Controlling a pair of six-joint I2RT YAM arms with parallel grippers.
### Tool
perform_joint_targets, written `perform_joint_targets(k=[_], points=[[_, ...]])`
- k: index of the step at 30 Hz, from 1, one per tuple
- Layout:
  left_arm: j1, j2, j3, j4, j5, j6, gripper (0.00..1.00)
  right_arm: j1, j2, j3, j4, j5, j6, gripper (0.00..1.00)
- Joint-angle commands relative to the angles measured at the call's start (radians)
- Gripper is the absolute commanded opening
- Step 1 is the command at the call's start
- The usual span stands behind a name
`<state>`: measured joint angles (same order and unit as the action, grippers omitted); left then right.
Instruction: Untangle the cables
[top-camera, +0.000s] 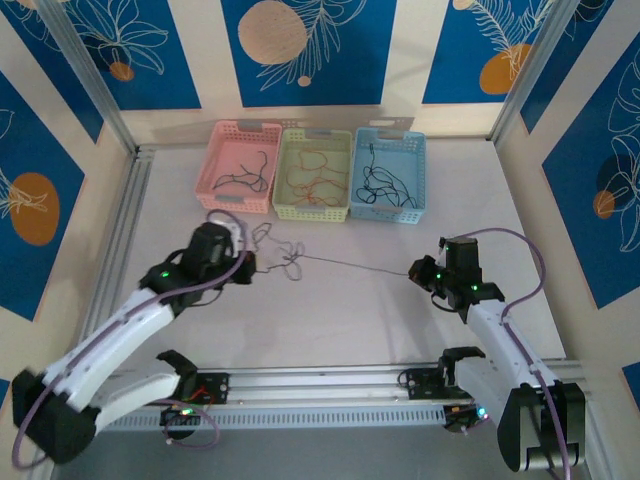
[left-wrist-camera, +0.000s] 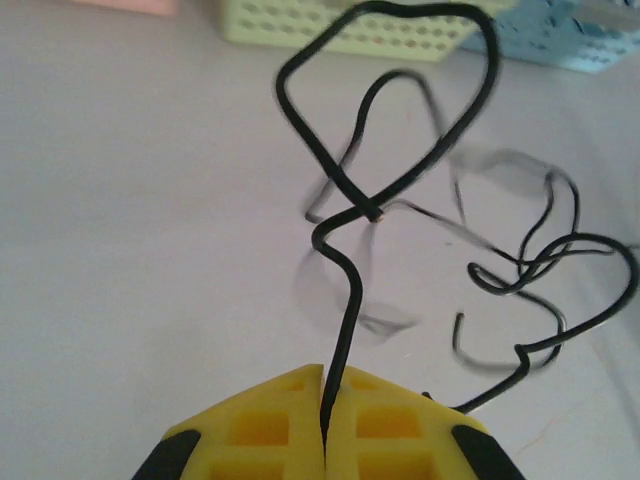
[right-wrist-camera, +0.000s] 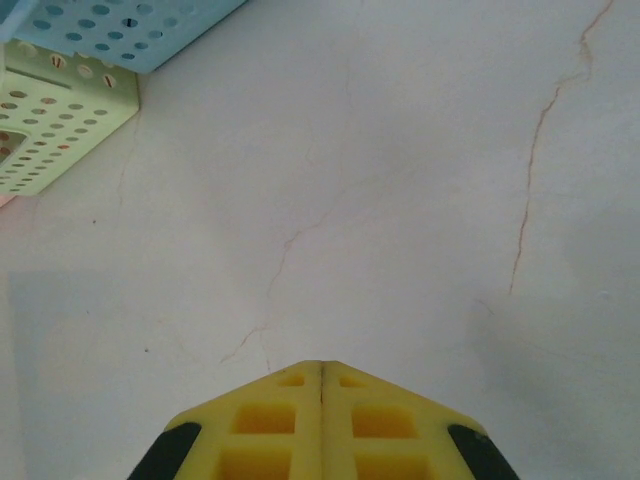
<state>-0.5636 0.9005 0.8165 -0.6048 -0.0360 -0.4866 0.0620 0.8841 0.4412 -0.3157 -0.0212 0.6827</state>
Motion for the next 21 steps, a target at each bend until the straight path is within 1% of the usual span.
perform_joint_targets(k=[1,5,6,9,14,17,21], points=[[0.039,-0.051,0.106,-0.312,-0.167,0.095,0.0,-0.011,-0.017,-0.015,-0.025,0.036,0.017,0.0],[0.064,-0.056,0.226,-0.439,-0.347,0.172,0.0,-0.017,-0.02,-0.016,-0.034,0.046,0.023,0.0],[0.074,-0.062,0.246,-0.445,-0.361,0.206,0.0,-0.02,-0.02,-0.016,-0.034,0.043,0.023,0.0],[0.109,-0.059,0.29,-0.481,-0.423,0.252,0.0,-0.027,-0.027,-0.018,-0.038,0.047,0.026,0.0],[0.161,-0.083,0.287,-0.478,-0.417,0.283,0.0,-0.031,-0.03,-0.021,-0.04,0.051,0.031,0.0],[0.175,-0.098,0.264,-0.458,-0.382,0.281,0.0,-0.033,-0.028,-0.02,-0.04,0.049,0.03,0.0],[0.193,-0.093,0.248,-0.454,-0.404,0.298,0.0,-0.038,-0.026,-0.018,-0.042,0.051,0.031,0.0]])
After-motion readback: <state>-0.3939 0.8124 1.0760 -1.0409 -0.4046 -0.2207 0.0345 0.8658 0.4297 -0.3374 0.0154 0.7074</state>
